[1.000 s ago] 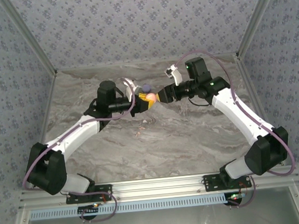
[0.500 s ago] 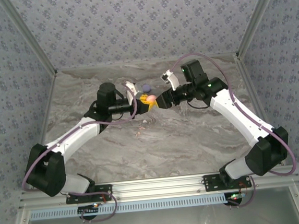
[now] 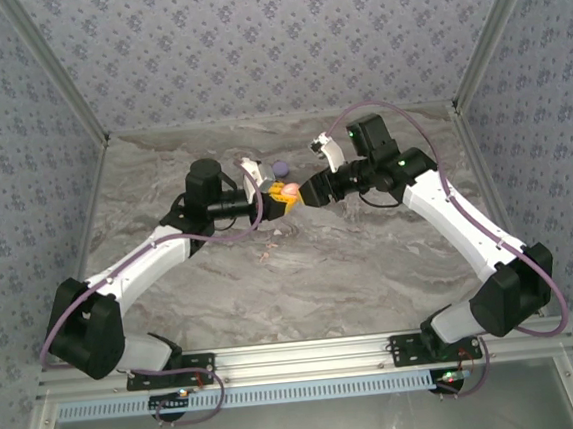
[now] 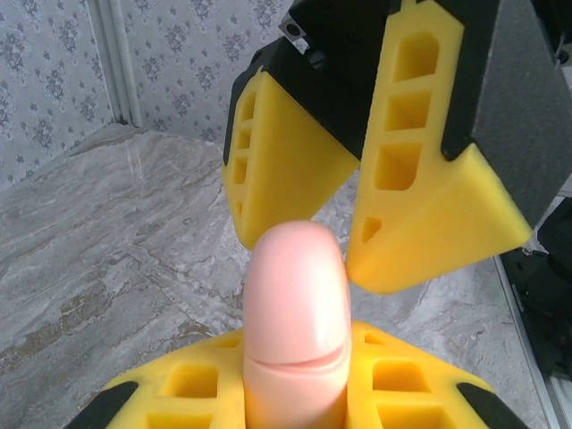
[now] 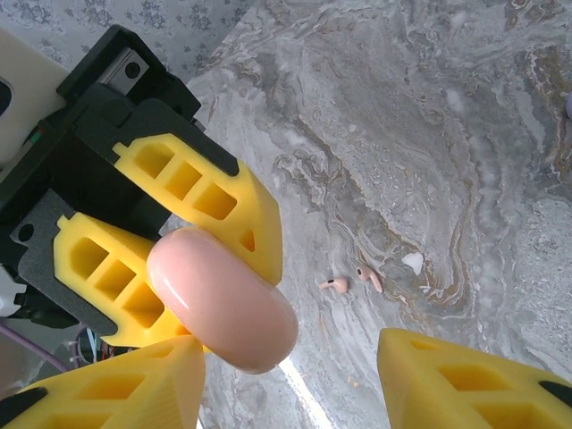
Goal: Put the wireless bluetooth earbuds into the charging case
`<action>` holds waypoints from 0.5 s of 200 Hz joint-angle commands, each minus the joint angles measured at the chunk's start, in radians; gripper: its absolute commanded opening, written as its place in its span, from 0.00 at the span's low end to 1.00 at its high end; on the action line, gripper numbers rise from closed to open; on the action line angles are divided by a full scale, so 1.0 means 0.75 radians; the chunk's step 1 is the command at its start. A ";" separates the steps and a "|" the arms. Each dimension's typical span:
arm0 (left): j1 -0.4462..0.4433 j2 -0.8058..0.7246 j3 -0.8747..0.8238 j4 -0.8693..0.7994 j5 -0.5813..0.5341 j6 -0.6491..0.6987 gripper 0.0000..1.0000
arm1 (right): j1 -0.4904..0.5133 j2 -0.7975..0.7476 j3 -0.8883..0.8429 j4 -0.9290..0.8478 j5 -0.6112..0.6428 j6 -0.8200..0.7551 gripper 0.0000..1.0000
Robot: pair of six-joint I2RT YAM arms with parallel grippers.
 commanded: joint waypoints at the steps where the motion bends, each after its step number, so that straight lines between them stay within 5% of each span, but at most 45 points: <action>1: -0.031 -0.042 0.017 -0.010 0.089 0.045 0.10 | -0.015 -0.003 0.044 0.010 0.111 0.049 0.55; 100: -0.023 -0.024 0.030 -0.068 -0.008 -0.001 0.11 | -0.045 -0.018 0.032 0.025 0.191 0.112 0.57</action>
